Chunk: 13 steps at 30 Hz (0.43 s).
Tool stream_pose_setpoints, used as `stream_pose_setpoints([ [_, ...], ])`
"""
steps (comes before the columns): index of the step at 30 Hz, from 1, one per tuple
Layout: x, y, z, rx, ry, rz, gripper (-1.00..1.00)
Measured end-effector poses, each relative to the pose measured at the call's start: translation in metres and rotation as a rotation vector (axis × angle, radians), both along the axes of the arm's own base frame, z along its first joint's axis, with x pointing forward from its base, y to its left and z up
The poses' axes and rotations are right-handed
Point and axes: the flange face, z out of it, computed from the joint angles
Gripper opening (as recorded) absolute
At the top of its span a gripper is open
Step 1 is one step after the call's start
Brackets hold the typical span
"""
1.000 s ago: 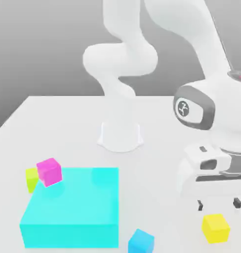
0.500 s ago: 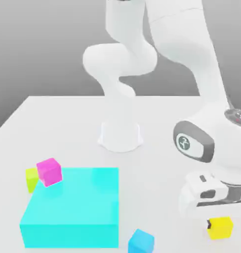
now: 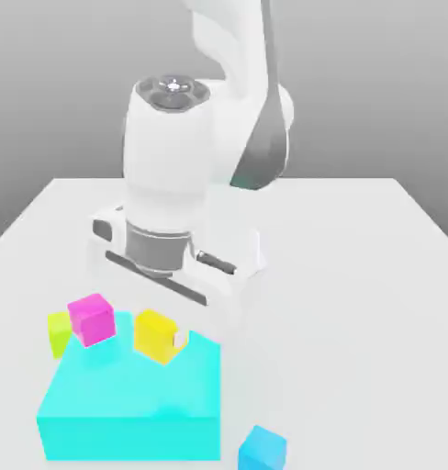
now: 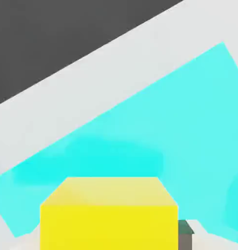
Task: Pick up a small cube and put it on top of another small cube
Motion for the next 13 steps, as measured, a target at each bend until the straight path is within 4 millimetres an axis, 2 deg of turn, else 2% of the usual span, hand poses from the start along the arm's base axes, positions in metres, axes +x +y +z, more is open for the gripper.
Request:
stream_pose_setpoints([
  [3, -0.040, -0.048, 0.019, 0.039, -0.025, -0.162, -1.00],
  [5, -0.065, -0.072, 0.025, 0.071, -0.045, -0.254, -1.00],
  [9, -0.074, -0.081, -0.014, 0.084, -0.054, -0.290, -1.00],
  [10, -0.075, -0.081, -0.026, 0.084, -0.054, -0.291, 1.00],
  [13, -0.075, -0.081, -0.026, 0.084, -0.054, -0.291, 1.00],
])
